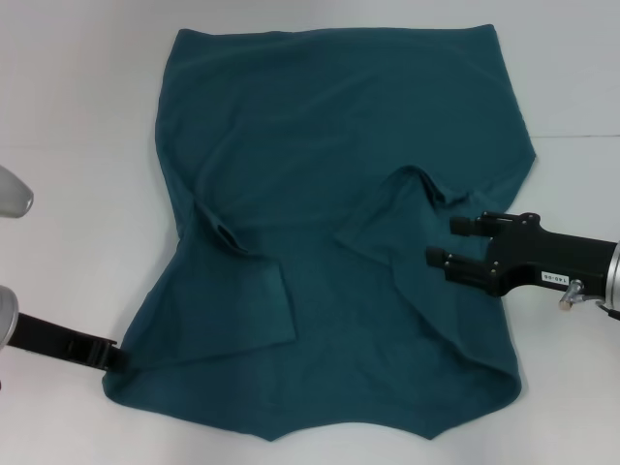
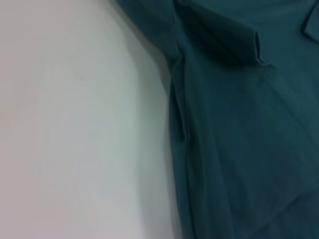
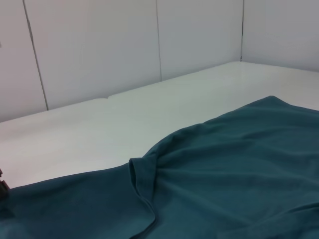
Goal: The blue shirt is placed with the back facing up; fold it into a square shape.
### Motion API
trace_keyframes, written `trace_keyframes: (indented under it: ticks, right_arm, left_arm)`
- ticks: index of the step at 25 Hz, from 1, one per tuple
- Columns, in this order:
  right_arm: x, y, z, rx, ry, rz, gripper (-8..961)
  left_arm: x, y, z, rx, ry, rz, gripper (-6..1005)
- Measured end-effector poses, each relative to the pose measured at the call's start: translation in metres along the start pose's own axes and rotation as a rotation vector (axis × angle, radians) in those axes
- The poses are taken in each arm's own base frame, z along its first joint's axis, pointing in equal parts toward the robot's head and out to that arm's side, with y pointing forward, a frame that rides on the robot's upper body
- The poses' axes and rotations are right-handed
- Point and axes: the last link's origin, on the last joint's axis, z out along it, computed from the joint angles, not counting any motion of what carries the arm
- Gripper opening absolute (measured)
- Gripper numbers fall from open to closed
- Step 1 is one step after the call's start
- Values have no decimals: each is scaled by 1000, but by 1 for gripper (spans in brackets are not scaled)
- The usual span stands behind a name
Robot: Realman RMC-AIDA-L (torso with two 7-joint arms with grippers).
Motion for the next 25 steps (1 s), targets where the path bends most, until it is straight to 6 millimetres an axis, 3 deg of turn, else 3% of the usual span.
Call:
trace_keyframes:
  ticks: [4, 25]
  right_arm:
    - [0, 0, -2, 0, -11, 9, 622]
    - [0, -3, -6, 18, -23, 23, 622]
  left_arm:
    - [1, 0, 0, 6, 4, -1, 73]
    - [3, 3, 1, 7, 3, 12, 46]
